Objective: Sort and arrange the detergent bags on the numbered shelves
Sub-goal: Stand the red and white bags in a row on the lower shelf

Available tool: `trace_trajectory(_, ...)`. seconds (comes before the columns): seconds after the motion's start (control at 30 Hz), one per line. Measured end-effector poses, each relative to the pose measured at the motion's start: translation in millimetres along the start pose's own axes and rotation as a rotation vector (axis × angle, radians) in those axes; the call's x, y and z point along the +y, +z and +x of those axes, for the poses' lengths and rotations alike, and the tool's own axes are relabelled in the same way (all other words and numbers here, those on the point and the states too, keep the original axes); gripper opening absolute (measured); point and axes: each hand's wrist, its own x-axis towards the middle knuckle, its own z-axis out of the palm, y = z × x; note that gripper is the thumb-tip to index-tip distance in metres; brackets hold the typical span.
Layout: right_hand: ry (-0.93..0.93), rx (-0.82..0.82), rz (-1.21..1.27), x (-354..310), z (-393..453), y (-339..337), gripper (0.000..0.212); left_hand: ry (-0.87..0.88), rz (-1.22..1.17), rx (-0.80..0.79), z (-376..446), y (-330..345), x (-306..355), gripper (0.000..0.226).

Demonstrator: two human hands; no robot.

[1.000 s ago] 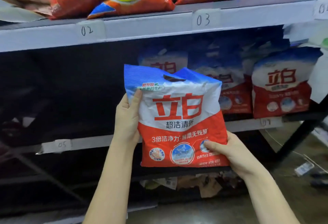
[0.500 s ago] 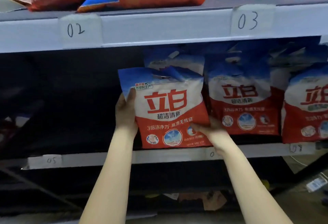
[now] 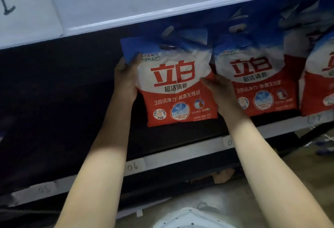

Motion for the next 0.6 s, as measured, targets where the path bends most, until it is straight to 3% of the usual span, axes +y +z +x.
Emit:
trace_trajectory(0.33,-0.108,0.31,-0.309,10,0,16,0.028,0.031,0.086,-0.09,15,1,-8,0.015)
trace_trajectory(0.47,-0.266,0.409,-0.179,26,-31,20,0.025,0.164,0.234,-0.029,4,-15,-21,0.016)
trace_trajectory(0.6,-0.208,0.428,-0.213,39,-61,14,0.021,0.276,0.628,0.008,-19,-41,-53,0.032)
